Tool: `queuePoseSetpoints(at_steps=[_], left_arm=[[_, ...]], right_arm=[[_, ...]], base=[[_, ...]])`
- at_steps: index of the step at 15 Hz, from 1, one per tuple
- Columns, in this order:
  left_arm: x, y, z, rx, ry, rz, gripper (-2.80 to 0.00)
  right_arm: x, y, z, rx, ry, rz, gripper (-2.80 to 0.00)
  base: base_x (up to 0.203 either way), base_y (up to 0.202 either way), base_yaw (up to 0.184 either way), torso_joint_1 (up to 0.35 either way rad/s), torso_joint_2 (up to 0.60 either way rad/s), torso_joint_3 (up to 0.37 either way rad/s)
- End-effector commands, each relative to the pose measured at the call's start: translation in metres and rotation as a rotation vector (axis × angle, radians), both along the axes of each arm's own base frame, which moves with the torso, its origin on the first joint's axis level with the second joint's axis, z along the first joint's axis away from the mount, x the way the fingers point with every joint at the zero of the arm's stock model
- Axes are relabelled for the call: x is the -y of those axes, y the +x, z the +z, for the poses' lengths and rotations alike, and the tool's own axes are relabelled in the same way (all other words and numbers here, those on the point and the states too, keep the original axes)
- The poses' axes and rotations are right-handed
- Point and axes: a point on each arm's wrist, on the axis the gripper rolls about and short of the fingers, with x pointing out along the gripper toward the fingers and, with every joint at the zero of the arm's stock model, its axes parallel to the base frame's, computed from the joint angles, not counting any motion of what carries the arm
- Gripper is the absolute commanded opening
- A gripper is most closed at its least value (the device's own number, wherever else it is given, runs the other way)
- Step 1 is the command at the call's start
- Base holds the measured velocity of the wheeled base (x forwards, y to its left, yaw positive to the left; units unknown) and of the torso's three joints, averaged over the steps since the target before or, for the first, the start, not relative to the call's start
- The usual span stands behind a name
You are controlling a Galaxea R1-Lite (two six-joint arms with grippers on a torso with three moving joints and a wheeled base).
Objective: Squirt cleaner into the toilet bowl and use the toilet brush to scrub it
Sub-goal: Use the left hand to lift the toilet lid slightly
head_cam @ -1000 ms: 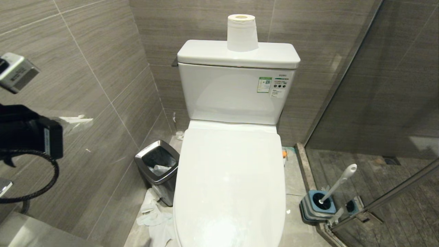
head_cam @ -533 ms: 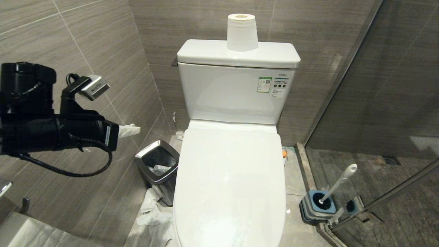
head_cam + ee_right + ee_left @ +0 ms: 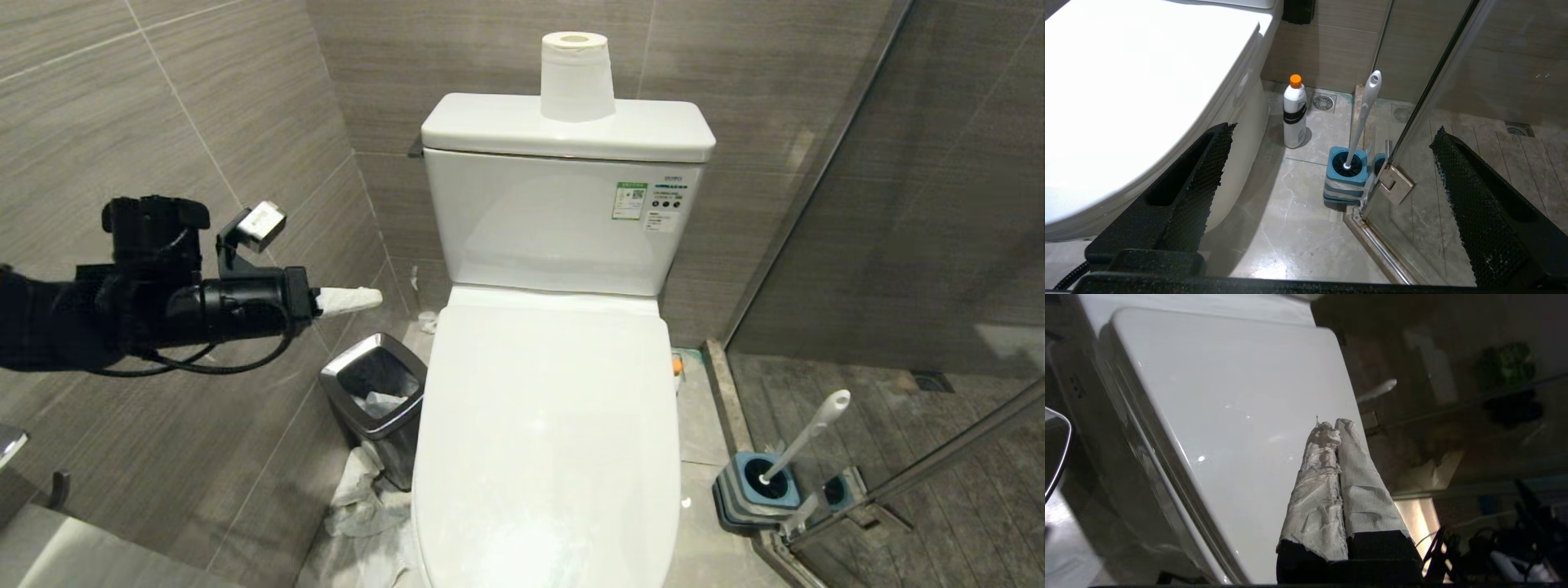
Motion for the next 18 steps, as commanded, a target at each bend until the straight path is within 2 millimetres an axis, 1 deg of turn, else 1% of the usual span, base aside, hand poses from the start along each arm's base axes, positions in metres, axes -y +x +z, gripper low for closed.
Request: queuePoseSetpoints(at_steps=[1, 2, 3, 4, 5, 6, 8, 9, 11, 13, 15, 18], left_arm=[[-0.009, 0.036, -0.037, -0.042, -0.085, 0.039, -2.80], [-0.012, 0.046, -0.051, -0.027, -0.109, 0.045, -2.80], [-0.018, 0.053, -0.065, -0.001, -0.128, 0.048, -2.80], [-0.026, 0.054, -0.080, -0.018, -0.154, 0.055, -2.80], [-0.032, 0.051, -0.089, -0.077, -0.196, 0.072, -2.80], [-0.035, 0.047, -0.092, -0.133, -0.230, 0.085, -2.80], [-0.037, 0.040, -0.100, -0.153, -0.240, 0.093, -2.80], [-0.038, 0.036, -0.105, -0.148, -0.244, 0.068, -2.80], [-0.048, 0.027, -0.116, -0.167, -0.263, -0.008, -2.80], [-0.053, 0.014, -0.129, -0.197, -0.271, -0.011, -2.80], [-0.056, 0.001, -0.140, -0.162, -0.267, -0.006, -2.80], [-0.057, -0.008, -0.166, -0.119, -0.260, -0.008, -2.80]], right_arm=[[0.000, 0.001, -0.003, -0.010, -0.001, 0.001, 0.00], [0.000, 0.001, -0.003, -0.010, -0.001, 0.001, 0.00], [0.000, 0.001, -0.003, -0.010, -0.001, 0.001, 0.00], [0.000, 0.001, -0.003, -0.009, -0.001, 0.001, 0.00], [0.000, 0.001, -0.003, -0.008, -0.001, 0.001, 0.00], [0.000, 0.001, -0.003, -0.008, -0.001, 0.001, 0.00], [0.000, 0.001, -0.003, -0.009, -0.001, 0.001, 0.00], [0.000, 0.001, -0.003, -0.009, -0.001, 0.001, 0.00], [0.000, 0.001, -0.003, -0.008, -0.001, 0.001, 0.00], [0.000, 0.001, -0.003, -0.008, -0.001, 0.001, 0.00], [0.000, 0.001, -0.003, -0.010, -0.001, 0.001, 0.00], [0.000, 0.001, -0.003, -0.009, -0.001, 0.001, 0.00]], base=[[0.000, 0.000, 0.000, 0.000, 0.00, 0.000], [0.000, 0.000, 0.000, 0.000, 0.00, 0.000], [0.000, 0.000, 0.000, 0.000, 0.00, 0.000], [0.000, 0.000, 0.000, 0.000, 0.00, 0.000], [0.000, 0.000, 0.000, 0.000, 0.00, 0.000], [0.000, 0.000, 0.000, 0.000, 0.00, 0.000], [0.000, 0.000, 0.000, 0.000, 0.00, 0.000], [0.000, 0.000, 0.000, 0.000, 0.00, 0.000], [0.000, 0.000, 0.000, 0.000, 0.00, 0.000], [0.000, 0.000, 0.000, 0.000, 0.00, 0.000], [0.000, 0.000, 0.000, 0.000, 0.00, 0.000], [0.000, 0.000, 0.000, 0.000, 0.00, 0.000]])
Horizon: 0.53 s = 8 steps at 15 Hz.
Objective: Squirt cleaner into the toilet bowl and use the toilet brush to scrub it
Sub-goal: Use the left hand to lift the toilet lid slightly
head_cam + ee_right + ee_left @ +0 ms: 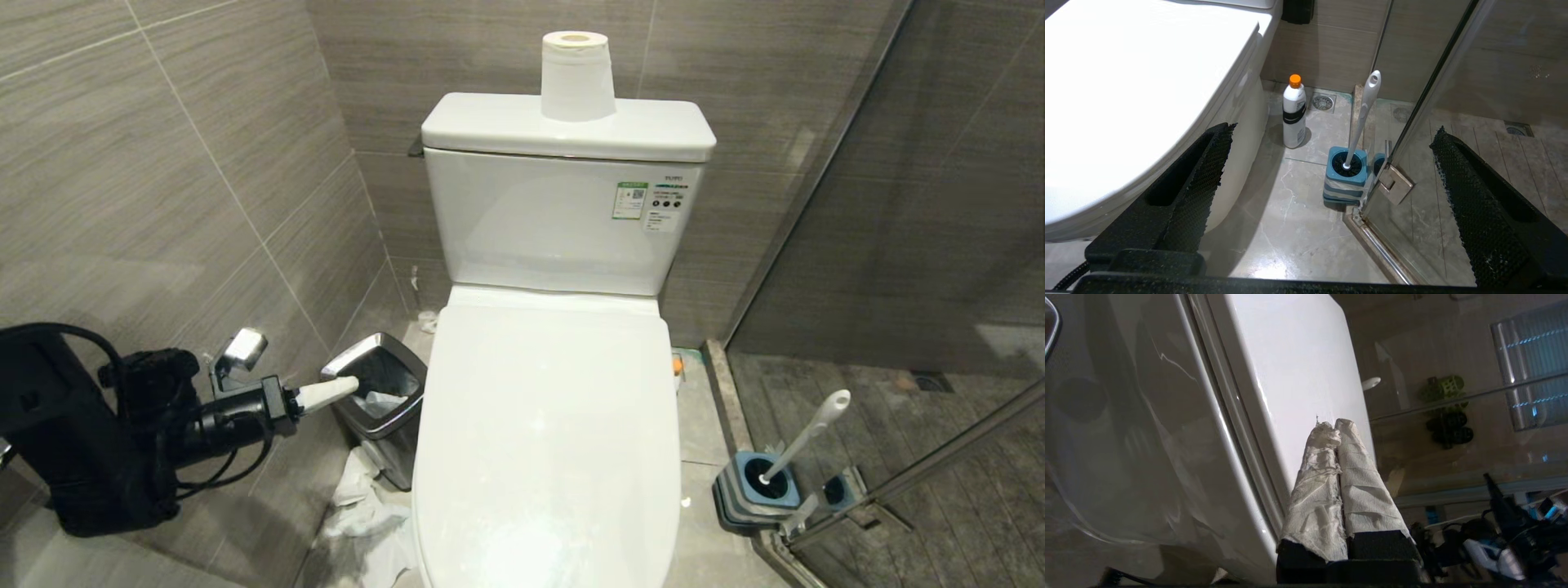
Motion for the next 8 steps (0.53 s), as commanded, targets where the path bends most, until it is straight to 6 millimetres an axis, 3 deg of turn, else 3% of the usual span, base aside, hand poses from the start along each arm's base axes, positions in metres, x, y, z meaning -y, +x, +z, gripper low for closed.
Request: queuePoseSetpoints(at_steps=[1, 8], left_arm=[[0.000, -0.007, -0.020, 0.004, -0.002, -0.006, 0.00], [0.003, -0.019, -0.039, -0.040, -0.015, -0.065, 0.00]], right_arm=[[0.000, 0.001, -0.003, -0.008, -0.001, 0.000, 0.00], [0.000, 0.001, -0.003, -0.010, -0.001, 0.000, 0.00]], base=[[0.000, 0.000, 0.000, 0.000, 0.00, 0.000], [0.000, 0.000, 0.000, 0.000, 0.00, 0.000]])
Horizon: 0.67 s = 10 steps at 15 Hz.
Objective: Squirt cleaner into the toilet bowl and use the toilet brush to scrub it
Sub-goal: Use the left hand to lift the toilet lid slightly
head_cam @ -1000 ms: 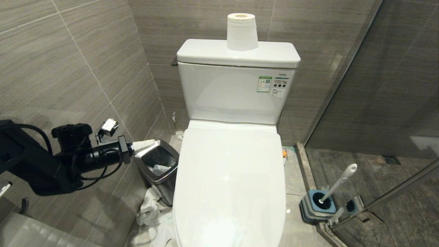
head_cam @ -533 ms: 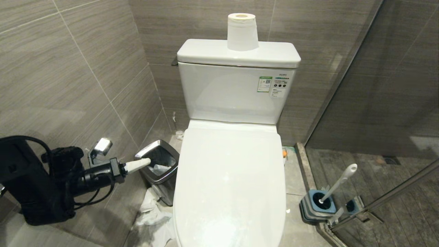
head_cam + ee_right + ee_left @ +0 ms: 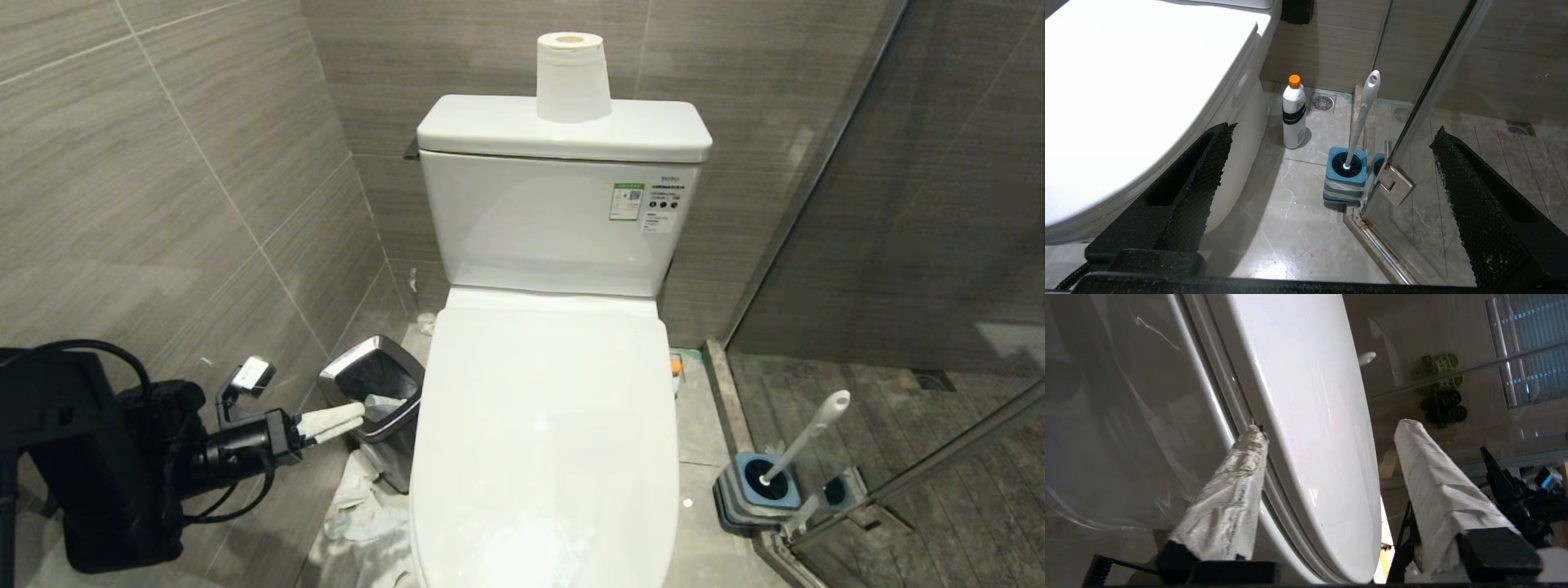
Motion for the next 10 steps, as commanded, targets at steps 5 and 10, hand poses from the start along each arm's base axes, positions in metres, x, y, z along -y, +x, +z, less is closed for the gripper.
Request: queuePoseSetpoints(at_steps=[5, 10], left_arm=[[0.018, 0.005, -0.010, -0.007, -0.003, -0.078, 0.00], [0.042, 0.026, 0.012, -0.002, -0.040, -0.131, 0.00]], right_arm=[[0.000, 0.001, -0.003, -0.009, 0.000, 0.000, 0.00], [0.000, 0.001, -0.003, -0.009, 0.000, 0.000, 0.00]], base=[[0.000, 0.000, 0.000, 0.000, 0.00, 0.000], [0.000, 0.000, 0.000, 0.000, 0.00, 0.000]])
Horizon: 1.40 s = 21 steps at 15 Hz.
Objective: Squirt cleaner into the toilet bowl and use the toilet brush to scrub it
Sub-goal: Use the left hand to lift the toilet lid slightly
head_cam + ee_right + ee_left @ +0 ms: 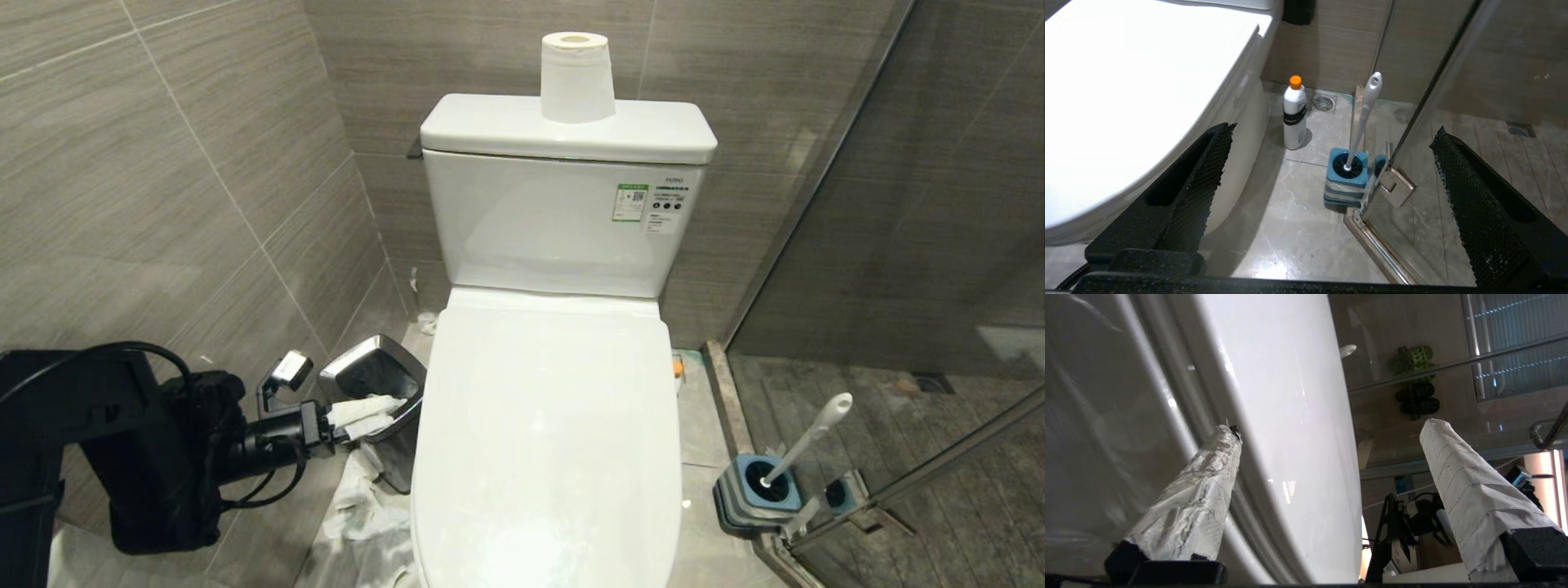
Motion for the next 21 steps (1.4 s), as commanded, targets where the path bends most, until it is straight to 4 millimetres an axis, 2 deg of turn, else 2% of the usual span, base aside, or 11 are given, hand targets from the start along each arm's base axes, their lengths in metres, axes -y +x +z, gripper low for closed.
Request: queuePoseSetpoints(at_steps=[1, 4, 8, 11, 15, 17, 21], left_arm=[[0.011, 0.007, 0.008, 0.025, -0.008, -0.036, 0.00], [0.017, 0.005, 0.005, 0.007, -0.011, -0.056, 0.00], [0.015, -0.006, -0.004, -0.019, 0.000, -0.050, 0.00], [0.010, -0.006, -0.001, 0.001, 0.004, -0.034, 0.00], [0.009, -0.002, -0.014, 0.072, 0.046, -0.013, 0.00], [0.010, 0.001, -0.028, 0.102, 0.070, -0.012, 0.00], [0.007, 0.007, -0.026, 0.094, 0.072, 0.038, 0.00]], right_arm=[[0.000, 0.001, -0.003, -0.009, 0.000, 0.000, 0.00], [0.000, 0.001, -0.003, -0.010, 0.000, 0.000, 0.00], [0.000, 0.001, -0.003, -0.009, 0.000, 0.000, 0.00], [0.000, 0.001, -0.003, -0.009, 0.000, 0.000, 0.00], [0.000, 0.001, -0.003, -0.010, 0.000, 0.000, 0.00], [0.000, 0.001, -0.003, -0.010, 0.000, 0.000, 0.00], [0.000, 0.001, -0.003, -0.010, 0.000, 0.000, 0.00]], base=[[0.000, 0.000, 0.000, 0.000, 0.00, 0.000], [0.000, 0.000, 0.000, 0.000, 0.00, 0.000], [0.000, 0.000, 0.000, 0.000, 0.00, 0.000], [0.000, 0.000, 0.000, 0.000, 0.00, 0.000], [0.000, 0.000, 0.000, 0.000, 0.00, 0.000], [0.000, 0.000, 0.000, 0.000, 0.00, 0.000], [0.000, 0.000, 0.000, 0.000, 0.00, 0.000]])
